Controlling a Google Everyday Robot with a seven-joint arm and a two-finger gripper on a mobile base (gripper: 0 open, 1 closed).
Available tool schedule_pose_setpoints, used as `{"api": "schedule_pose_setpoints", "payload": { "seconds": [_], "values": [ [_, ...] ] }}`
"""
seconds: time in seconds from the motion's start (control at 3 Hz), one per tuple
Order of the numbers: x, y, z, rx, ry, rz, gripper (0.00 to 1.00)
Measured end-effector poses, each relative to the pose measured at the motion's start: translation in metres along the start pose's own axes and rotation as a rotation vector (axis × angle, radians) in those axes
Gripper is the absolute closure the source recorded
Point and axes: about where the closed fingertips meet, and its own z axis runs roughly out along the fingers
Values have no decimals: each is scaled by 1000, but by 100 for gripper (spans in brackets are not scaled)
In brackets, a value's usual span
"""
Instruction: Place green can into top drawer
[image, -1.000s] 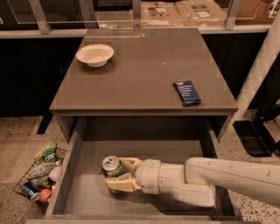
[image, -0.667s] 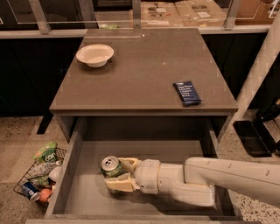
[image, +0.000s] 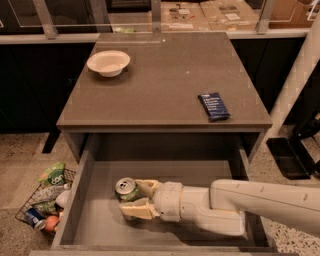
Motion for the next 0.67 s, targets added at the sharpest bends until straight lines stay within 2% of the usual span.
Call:
{"api": "schedule_pose_setpoints", "payload": {
  "seconds": [0.33, 0.67],
  "values": [
    [-1, 1, 1, -3, 0, -1, 0],
    [-1, 1, 1, -3, 0, -1, 0]
  ]
}}
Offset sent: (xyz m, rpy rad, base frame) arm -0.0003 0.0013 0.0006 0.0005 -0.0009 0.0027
